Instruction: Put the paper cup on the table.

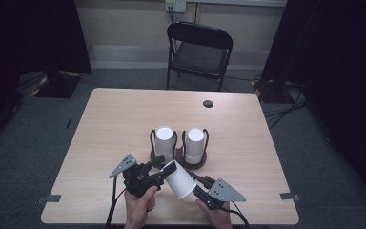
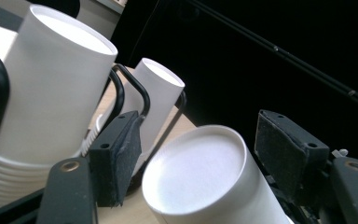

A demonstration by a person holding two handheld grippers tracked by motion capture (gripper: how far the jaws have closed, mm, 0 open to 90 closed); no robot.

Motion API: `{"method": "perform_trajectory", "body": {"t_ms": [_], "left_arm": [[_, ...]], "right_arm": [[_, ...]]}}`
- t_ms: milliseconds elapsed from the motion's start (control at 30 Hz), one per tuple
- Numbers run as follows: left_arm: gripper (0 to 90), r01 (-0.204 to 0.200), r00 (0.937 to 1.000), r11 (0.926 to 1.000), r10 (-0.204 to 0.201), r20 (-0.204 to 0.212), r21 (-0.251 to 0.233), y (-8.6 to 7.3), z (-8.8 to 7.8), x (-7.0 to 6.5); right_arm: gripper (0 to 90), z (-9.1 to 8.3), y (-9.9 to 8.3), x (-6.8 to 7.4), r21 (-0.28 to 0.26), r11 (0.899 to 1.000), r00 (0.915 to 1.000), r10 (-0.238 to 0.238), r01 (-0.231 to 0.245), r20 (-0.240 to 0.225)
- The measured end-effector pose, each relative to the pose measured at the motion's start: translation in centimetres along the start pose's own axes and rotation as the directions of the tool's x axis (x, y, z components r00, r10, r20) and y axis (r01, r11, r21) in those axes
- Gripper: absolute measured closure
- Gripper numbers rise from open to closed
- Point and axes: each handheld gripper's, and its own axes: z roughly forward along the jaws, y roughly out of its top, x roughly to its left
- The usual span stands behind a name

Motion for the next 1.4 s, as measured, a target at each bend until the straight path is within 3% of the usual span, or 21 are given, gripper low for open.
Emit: {"method": "perform_trajectory", "body": {"t_ms": [233, 300, 433, 667, 800, 967, 1100, 1167, 1233, 1267, 1333, 1367, 1400], "left_arm": [[29.6, -0.078, 0.9957, 0.9969, 0.078, -0.051, 0.01, 0.0, 0.0, 0.0], [29.1, -0.127, 0.9896, 0.9917, 0.128, -0.066, 0.022, 0.0, 0.0, -0.2], [28.3, -0.152, 0.9847, 0.988, 0.154, -0.082, 0.028, 0.0, 0.0, -0.4], [25.7, -0.216, 0.9671, 0.9759, 0.218, -0.131, 0.032, 0.0, -0.5, -0.1], [22.1, -0.261, 0.9518, 0.9644, 0.264, -0.156, 0.043, 0.3, -1.0, 0.2], [20.0, -0.32, 0.9276, 0.9455, 0.326, -0.183, 0.063, 0.2, -1.5, 0.6], [19.7, -0.379, 0.9051, 0.9218, 0.388, -0.175, 0.081, -0.2, -1.8, 0.8], [19.0, -0.376, 0.9074, 0.9221, 0.386, -0.165, 0.091, -0.4, -1.7, 0.9], [18.9, -0.399, 0.9003, 0.911, 0.411, -0.144, 0.104, -0.7, -1.7, 1.1], [18.3, -0.397, 0.9005, 0.9109, 0.41, -0.144, 0.111, -0.8, -1.6, 1.1], [17.8, -0.424, 0.8862, 0.8955, 0.441, -0.141, 0.134, -0.9, -1.5, 1.1], [17.7, -0.438, 0.8767, 0.8869, 0.458, -0.148, 0.146, -1.0, -1.5, 1.0], [17.4, -0.459, 0.8635, 0.8729, 0.482, -0.148, 0.166, -1.0, -1.4, 1.0]], "right_arm": [[86.1, -0.1, 0.1, -0.4, 0.049, 0.998, 0.9989, 0.046, -0.045, -0.005], [86.2, -0.1, 0.1, -0.4, 0.062, 0.997, 0.9985, 0.053, -0.053, -0.009], [86.3, -0.1, 0.1, -0.5, 0.081, 0.994, 0.9972, 0.073, -0.071, -0.018], [86.4, -0.3, 0.2, -1.0, 0.135, 0.983, 0.9923, 0.123, -0.121, -0.006], [86.5, -0.6, 0.2, -1.4, 0.172, 0.976, 0.9908, 0.136, -0.134, 0.005], [86.5, -0.7, 0.5, -1.7, 0.217, 0.966, 0.9902, 0.139, -0.138, 0.011], [86.5, -0.6, 0.7, -2.1, 0.257, 0.957, 0.9909, 0.132, -0.134, 0.023], [86.5, -0.7, 0.9, -2.3, 0.276, 0.952, 0.9917, 0.126, -0.128, 0.028], [86.5, -0.6, 1.0, -2.5, 0.294, 0.947, 0.9915, 0.126, -0.13, 0.035], [86.5, -0.6, 1.1, -2.6, 0.305, 0.943, 0.9913, 0.124, -0.132, 0.043], [86.5, -0.6, 1.2, -2.8, 0.318, 0.938, 0.9905, 0.129, -0.138, 0.047], [86.5, -0.7, 1.3, -2.9, 0.323, 0.935, 0.9894, 0.136, -0.145, 0.049], [86.6, -0.7, 1.4, -3.0, 0.332, 0.932, 0.9892, 0.138, -0.147, 0.051]]}}
